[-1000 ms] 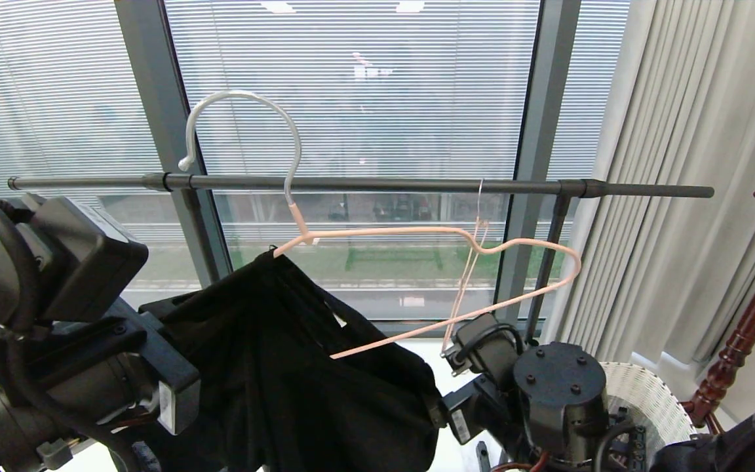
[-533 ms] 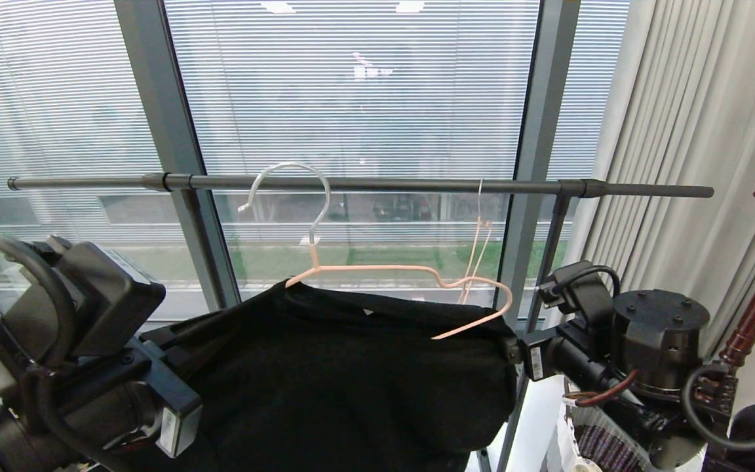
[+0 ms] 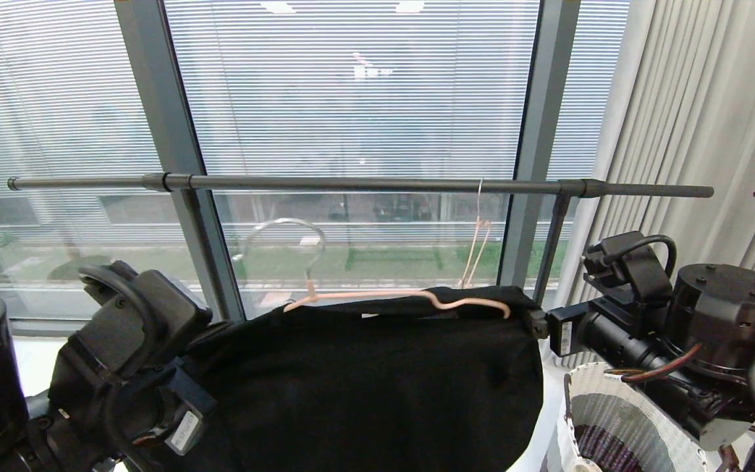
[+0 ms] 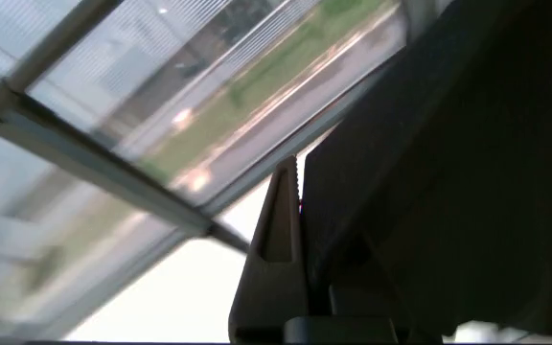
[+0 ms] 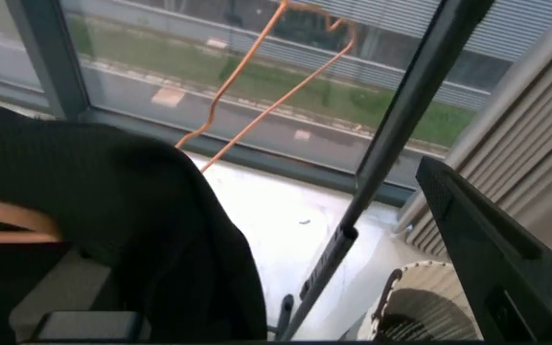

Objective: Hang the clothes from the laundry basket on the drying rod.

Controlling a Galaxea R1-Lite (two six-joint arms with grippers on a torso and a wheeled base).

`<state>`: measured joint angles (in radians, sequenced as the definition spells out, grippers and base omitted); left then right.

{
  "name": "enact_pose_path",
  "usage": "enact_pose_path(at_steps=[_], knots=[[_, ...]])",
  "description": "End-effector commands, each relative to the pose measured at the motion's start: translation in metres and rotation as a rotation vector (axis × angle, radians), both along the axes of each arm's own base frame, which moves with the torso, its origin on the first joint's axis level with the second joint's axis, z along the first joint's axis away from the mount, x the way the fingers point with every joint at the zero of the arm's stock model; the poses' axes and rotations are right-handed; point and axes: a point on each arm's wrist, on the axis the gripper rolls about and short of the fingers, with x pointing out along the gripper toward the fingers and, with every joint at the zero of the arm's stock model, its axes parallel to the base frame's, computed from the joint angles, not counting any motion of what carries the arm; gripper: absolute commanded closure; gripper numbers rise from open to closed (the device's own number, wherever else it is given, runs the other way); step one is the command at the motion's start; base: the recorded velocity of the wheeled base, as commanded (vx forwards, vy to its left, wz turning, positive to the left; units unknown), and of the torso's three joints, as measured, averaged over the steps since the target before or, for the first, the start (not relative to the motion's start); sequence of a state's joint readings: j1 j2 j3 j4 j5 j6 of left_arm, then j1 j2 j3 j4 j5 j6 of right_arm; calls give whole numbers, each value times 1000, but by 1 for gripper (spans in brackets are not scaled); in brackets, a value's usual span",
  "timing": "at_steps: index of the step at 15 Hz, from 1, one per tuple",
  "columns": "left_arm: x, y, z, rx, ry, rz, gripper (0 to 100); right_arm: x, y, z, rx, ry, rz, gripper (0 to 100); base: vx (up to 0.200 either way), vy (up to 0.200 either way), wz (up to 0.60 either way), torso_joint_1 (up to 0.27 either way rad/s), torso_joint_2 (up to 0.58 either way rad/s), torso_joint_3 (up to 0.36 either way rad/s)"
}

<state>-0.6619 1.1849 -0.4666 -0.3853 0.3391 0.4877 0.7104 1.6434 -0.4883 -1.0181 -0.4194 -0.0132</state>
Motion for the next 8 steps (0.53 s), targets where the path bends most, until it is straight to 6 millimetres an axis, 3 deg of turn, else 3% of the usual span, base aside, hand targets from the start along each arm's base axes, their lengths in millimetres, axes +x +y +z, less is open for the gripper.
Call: enact_pose_path(at_steps=[1,5,8], knots=[[3,5,-6,40,12,21,100,1,-5,4,9,-11,-18,0,0,0,0,0,0,0],[4,6,-8,51,17,34,100,0,-7,11,32,-30,28,0,0,0,0,0,0,0],[15,-1,-10,7,51,56,100,-29,3,30,78,-71,178,0,0,0,0,0,0,0]])
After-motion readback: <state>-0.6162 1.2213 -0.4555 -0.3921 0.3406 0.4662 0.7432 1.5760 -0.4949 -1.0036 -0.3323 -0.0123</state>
